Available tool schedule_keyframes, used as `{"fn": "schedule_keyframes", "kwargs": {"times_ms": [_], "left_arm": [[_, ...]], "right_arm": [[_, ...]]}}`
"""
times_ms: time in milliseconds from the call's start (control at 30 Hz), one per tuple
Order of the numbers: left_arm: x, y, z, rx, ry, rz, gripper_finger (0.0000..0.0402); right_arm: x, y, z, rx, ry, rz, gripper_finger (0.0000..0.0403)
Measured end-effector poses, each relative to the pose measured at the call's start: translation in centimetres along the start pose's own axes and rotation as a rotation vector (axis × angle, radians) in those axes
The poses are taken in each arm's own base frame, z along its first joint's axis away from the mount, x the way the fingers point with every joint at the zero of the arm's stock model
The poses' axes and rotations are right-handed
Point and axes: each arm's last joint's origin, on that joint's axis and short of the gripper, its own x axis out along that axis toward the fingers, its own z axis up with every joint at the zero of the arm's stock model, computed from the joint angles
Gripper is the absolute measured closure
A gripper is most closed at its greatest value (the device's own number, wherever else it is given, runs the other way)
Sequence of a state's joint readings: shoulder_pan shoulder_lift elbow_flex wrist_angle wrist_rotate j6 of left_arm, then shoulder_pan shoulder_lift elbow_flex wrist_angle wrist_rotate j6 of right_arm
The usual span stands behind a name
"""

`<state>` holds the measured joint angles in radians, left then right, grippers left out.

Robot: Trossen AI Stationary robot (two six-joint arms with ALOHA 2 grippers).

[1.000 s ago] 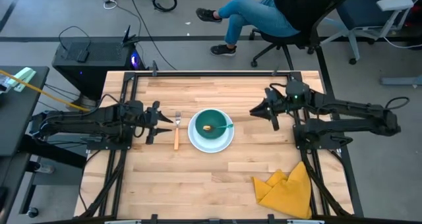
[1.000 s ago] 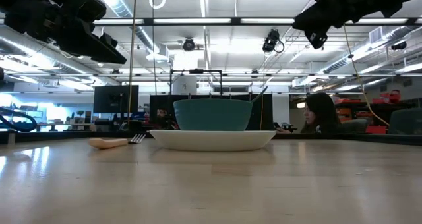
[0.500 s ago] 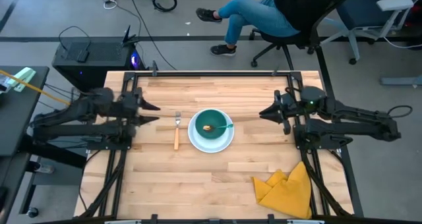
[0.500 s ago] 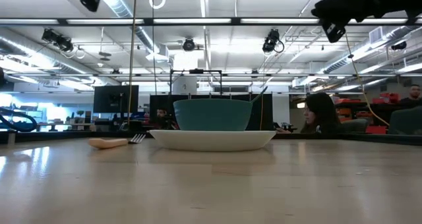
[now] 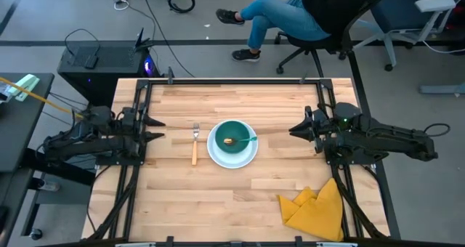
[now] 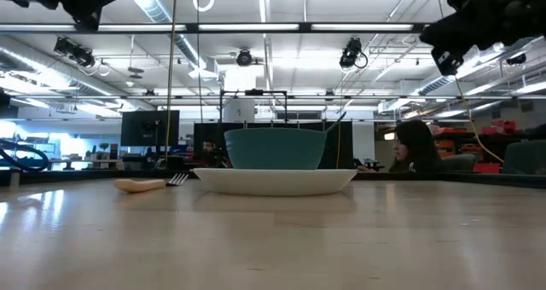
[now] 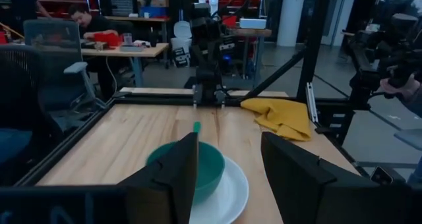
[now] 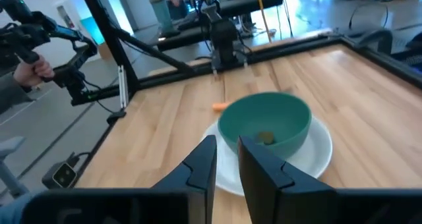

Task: Set table place
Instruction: Return to Home Position

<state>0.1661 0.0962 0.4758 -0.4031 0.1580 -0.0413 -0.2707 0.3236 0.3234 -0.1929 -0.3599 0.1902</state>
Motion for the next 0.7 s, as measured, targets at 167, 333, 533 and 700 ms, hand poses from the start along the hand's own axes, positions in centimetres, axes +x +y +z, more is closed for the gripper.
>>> {"fn": "schedule_keyframes", "kwargs": {"times_ms": [167, 333, 533, 700], "left_arm": [[-0.5, 0.0, -1.6, -0.006, -0.032, 0.004, 0.0229], [-0.3, 0.1, -1.9, -0.004, -0.02, 0.007, 0.0225], [-0.3, 0.0, -1.9, -0.004, -0.026, 0.006, 0.0226], [-0.3, 0.0, -1.9, -0.018, -0.024, 0.006, 0.0227]], "right_arm": [[0.3, -0.5, -1.9, 0.018, -0.072, 0.016, 0.0334], [0.2, -0.7, -3.1, 0.019, -0.127, 0.029, 0.0334], [-1.0, 0.0, -2.3, -0.035, -0.227, 0.052, 0.0334], [-2.1, 0.4, -2.2, -0.06, -0.269, 0.067, 0.0334]]}}
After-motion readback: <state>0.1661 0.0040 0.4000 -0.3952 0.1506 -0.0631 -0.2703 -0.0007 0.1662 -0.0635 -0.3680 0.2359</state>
